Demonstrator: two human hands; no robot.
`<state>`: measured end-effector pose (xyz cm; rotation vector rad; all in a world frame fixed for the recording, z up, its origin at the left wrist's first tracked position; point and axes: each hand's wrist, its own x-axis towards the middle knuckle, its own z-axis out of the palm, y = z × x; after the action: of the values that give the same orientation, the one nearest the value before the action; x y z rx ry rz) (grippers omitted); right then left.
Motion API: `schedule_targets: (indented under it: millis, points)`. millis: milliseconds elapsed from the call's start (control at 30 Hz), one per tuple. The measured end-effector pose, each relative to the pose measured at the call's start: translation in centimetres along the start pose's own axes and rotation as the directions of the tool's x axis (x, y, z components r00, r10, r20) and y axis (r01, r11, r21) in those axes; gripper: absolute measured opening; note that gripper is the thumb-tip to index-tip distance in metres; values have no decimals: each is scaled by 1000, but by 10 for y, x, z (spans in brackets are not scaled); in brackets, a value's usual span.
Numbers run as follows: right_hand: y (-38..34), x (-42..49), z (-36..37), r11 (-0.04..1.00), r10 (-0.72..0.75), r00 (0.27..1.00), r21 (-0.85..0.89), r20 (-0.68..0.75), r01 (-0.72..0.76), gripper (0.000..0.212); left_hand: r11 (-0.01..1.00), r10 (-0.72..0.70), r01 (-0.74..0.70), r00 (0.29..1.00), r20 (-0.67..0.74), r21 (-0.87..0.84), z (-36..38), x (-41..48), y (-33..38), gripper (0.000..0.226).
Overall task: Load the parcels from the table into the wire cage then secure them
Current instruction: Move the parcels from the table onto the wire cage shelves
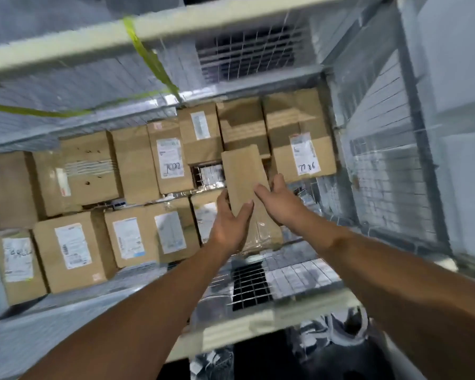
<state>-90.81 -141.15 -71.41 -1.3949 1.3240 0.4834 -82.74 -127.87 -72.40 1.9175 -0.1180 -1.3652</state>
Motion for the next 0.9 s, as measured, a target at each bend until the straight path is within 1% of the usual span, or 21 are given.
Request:
schedule_targets:
  millis: [100, 133, 233, 267, 333, 400, 467, 567, 667, 733, 833, 900]
  points:
    - [33, 67, 12, 999, 6, 997, -45, 80, -3, 56, 998, -48, 50, 998, -37, 34, 26, 45, -33, 63]
    - [44, 84, 17, 999, 1, 995, -48, 95, 4, 57, 997, -49, 52, 998, -47, 50, 32, 58, -42, 61]
    - [74, 121, 31, 1000, -8, 992, 9, 123, 7, 45, 994, -33, 40, 997, -66, 105, 43, 89, -69, 61]
    - [82, 130, 36, 999, -11, 991, 38, 136, 6, 45, 990, -23, 32, 998, -66, 137, 44, 97, -78, 62]
    - [94, 142, 43, 997, -11, 988, 82, 155, -1, 58, 977, 17, -2, 998, -65, 214, 44, 109, -91, 65]
    - [105, 153, 49, 995, -6, 983, 101, 184, -13, 68, 949, 78, -47, 993, -87, 311, 44, 122, -106, 60]
    - [114, 163, 54, 994, -2, 975, 109, 220, -23, 71, 885, 119, -43, 984, -136, 464, 45, 132, -118, 58]
    - [121, 169, 55, 993, 14, 965, 107, 263, -43, 77, 755, 167, -11, 970, -176, 656, 49, 140, -129, 71]
    - [118, 175, 56, 992, 9, 946, 119, 323, -50, 76, 680, 196, 32, 955, -224, 733, 50, 147, -133, 86]
    - [112, 179, 57, 995, -11, 929, 101, 369, -28, 73, 633, 189, 68, 952, -239, 772, 46, 153, -135, 91]
    - [107, 184, 58, 999, -19, 935, 47, 355, 2, 72, 555, 163, 61, 970, -180, 830, 39, 161, -132, 85]
    - [106, 183, 56, 999, -32, 941, -5, 337, 35, 73, 529, 147, 51, 978, -151, 847, 34, 160, -127, 82]
